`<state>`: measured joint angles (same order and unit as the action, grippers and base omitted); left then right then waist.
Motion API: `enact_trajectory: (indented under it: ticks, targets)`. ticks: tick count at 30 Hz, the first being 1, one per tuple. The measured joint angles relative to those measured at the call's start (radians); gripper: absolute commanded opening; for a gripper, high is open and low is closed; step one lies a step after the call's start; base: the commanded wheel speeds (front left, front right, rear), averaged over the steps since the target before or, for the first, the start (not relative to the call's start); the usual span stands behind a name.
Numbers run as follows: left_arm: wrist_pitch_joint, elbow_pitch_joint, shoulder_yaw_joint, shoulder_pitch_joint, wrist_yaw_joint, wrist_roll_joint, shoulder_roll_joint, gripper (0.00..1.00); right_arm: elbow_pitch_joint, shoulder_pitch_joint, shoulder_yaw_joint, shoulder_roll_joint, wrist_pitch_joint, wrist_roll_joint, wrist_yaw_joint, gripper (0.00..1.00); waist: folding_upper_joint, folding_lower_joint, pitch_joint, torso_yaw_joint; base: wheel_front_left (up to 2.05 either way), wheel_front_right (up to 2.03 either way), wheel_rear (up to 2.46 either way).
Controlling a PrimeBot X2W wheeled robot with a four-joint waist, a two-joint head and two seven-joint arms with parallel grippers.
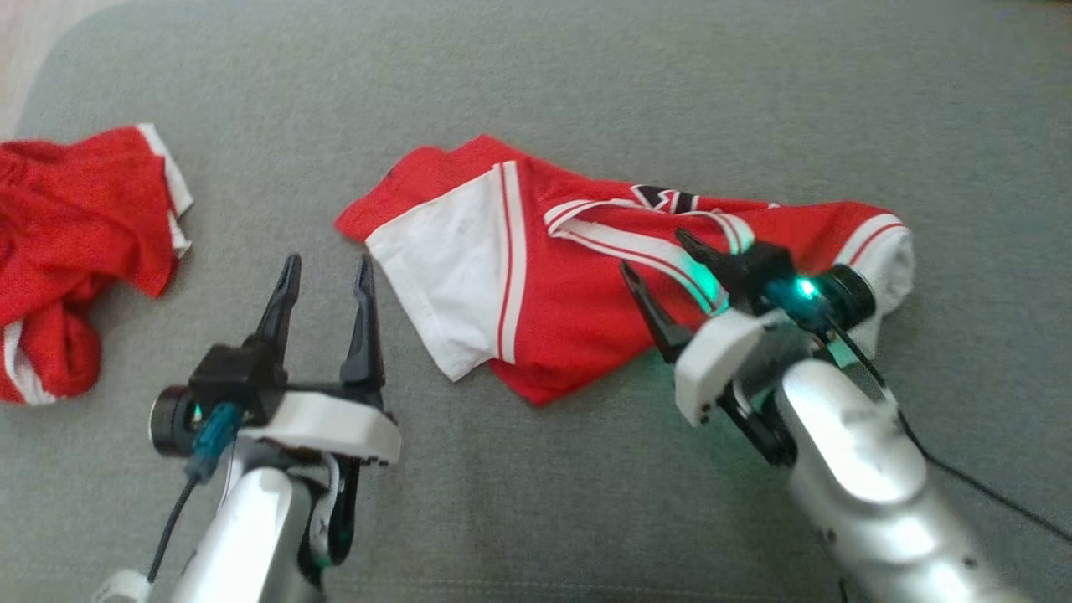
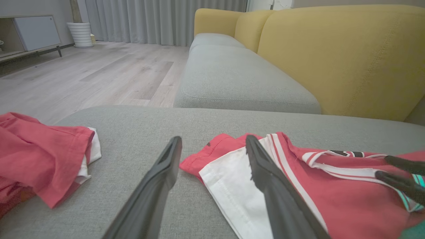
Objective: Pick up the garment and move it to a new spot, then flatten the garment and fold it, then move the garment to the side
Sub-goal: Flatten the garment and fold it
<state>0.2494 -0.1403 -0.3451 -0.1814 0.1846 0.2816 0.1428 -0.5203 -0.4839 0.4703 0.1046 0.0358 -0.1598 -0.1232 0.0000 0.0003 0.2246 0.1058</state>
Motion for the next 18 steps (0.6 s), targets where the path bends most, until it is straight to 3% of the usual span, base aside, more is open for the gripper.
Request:
enact_trajectory:
  ticks: [13,14,15,16,17,18]
  targets:
    - [0.0,-0.012,0.004,-0.039,-0.037,-0.03,-0.056,1.0,-0.376,-0.299,0.196,-0.029,-0.002,-0.079,0.0,0.98,0.0,-0.0001,0.063,0.056,0.0,0.0,0.0]
    - [0.0,-0.012,0.005,-0.04,-0.04,-0.035,-0.057,1.0,-0.395,-0.312,0.206,-0.03,-0.002,-0.086,0.0,0.75,0.0,-0.0002,0.065,0.057,0.0,0.0,0.0]
    - [0.0,-0.012,0.006,-0.043,-0.044,-0.038,-0.058,1.0,-0.41,-0.322,0.215,-0.029,-0.001,-0.097,0.0,0.38,0.0,-0.0002,0.068,0.059,0.0,0.0,0.0]
    - [0.0,-0.014,0.007,-0.047,-0.045,-0.043,-0.06,1.0,-0.418,-0.33,0.222,-0.029,-0.004,-0.108,0.0,0.14,0.0,-0.0001,0.069,0.061,0.0,0.0,0.0]
    - [0.0,-0.014,0.008,-0.05,-0.045,-0.043,-0.062,1.0,-0.419,-0.335,0.229,-0.029,-0.014,-0.124,0.0,0.0,0.0,-0.0001,0.07,0.062,0.0,0.0,0.0]
    - [0.0,-0.014,0.009,-0.053,-0.049,-0.043,-0.064,1.0,-0.419,-0.339,0.233,-0.029,-0.023,-0.14,0.0,0.0,0.0,-0.0002,0.071,0.063,0.0,0.0,0.0]
